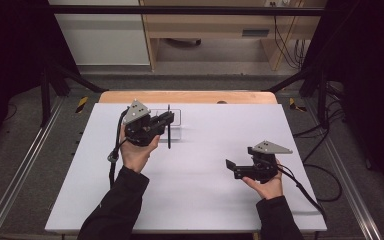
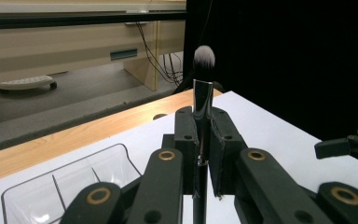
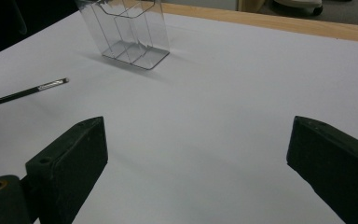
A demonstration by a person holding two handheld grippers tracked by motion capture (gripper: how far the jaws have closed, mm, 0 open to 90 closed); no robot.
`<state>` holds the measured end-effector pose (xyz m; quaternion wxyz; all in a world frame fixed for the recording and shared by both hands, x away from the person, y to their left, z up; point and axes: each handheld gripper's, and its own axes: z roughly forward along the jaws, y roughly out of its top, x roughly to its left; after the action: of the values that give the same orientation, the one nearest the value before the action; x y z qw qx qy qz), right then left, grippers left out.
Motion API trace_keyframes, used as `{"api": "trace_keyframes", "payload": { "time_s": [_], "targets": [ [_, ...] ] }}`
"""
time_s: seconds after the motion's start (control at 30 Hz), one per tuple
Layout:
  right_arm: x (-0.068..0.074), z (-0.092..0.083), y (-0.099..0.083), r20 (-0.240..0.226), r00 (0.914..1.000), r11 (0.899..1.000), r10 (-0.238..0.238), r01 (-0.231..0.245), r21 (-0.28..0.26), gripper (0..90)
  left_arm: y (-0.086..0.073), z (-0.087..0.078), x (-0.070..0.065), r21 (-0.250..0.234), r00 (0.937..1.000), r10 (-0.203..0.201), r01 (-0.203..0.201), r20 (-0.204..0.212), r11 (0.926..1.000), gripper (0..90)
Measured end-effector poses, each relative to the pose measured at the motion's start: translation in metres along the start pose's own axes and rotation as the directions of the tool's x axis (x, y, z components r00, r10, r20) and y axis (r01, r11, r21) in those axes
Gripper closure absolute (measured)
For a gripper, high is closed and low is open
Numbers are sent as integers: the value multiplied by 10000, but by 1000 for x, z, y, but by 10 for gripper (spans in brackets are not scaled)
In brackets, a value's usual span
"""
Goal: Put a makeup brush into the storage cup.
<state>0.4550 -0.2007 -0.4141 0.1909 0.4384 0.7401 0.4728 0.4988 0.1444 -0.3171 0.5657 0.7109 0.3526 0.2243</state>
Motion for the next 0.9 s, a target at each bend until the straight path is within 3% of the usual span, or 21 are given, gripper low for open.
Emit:
{"api": "trace_keyframes", "payload": {
  "time_s": [0.53,0.9],
  "targets": [
    [-1,-2,1,22,10000,9999,19,-18,-106,55,17,20,8,135,9989,281,-277,-366,9995,825],
    [-1,-3,1,-8,10000,9999,48,-48,-98,53,18,34,19,211,9969,351,-337,-706,9992,826]
  ]
}}
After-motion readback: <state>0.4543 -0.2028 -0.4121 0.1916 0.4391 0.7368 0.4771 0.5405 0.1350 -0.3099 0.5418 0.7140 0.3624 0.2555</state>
